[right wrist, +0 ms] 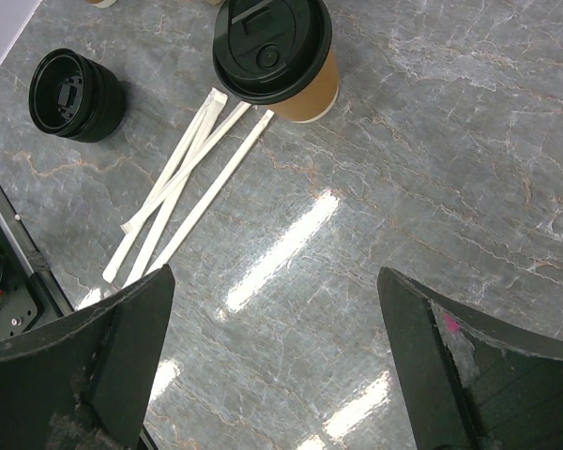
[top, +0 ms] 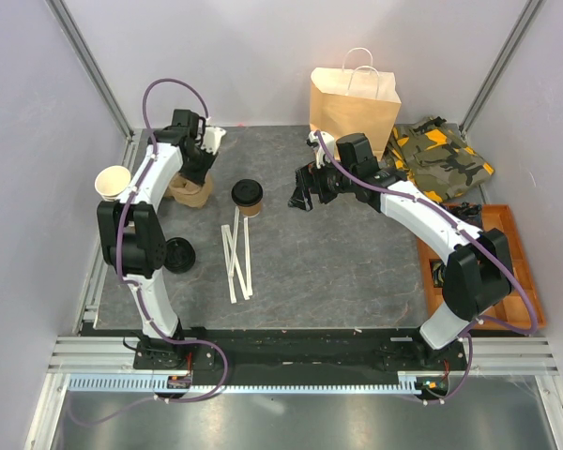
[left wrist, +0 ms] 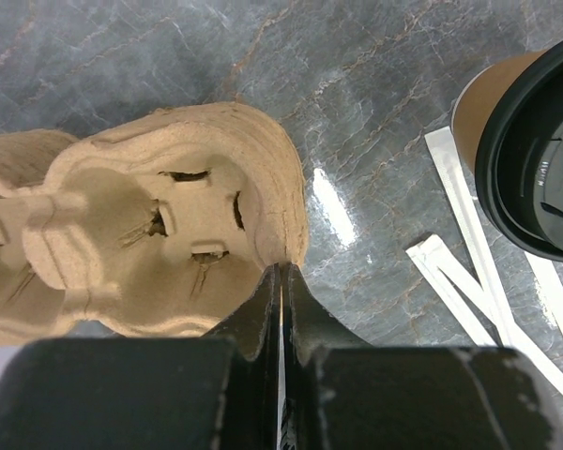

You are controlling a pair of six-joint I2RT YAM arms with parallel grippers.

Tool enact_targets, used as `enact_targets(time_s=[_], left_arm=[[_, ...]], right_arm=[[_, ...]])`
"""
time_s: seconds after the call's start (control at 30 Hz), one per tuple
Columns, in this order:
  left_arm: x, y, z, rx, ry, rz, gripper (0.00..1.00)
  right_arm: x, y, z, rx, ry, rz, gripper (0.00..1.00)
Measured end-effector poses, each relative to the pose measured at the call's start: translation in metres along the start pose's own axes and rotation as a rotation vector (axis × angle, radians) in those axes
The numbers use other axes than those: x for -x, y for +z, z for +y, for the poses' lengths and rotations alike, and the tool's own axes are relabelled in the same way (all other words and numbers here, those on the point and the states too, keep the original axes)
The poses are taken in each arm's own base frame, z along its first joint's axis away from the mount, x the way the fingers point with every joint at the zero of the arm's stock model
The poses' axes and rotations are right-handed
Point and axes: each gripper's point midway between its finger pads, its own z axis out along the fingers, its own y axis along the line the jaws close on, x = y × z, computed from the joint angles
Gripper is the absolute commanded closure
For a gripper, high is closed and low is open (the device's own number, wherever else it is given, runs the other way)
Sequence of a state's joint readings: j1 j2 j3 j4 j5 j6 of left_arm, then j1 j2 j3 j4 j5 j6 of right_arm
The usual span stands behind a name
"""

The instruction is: Pack the takeout coffee

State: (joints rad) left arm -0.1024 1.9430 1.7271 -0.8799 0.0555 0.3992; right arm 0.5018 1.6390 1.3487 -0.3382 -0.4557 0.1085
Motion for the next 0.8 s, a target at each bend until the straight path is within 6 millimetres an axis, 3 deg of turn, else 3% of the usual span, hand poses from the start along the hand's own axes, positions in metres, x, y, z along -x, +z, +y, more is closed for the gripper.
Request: enact_targets(time_s=[0.33, 0.8], left_arm=[[0.028, -0.036, 0.009, 0.041, 0.006, -0.107, 0.98], [0.047, -0.056, 0.012, 0.047, 0.011, -0.175, 0.98]], right_arm=[[0.000, 0.000, 0.000, 0.003, 0.000, 0.000, 0.02], [0.000, 0.000, 0.003, 0.016, 0.007, 0.001, 0.02]])
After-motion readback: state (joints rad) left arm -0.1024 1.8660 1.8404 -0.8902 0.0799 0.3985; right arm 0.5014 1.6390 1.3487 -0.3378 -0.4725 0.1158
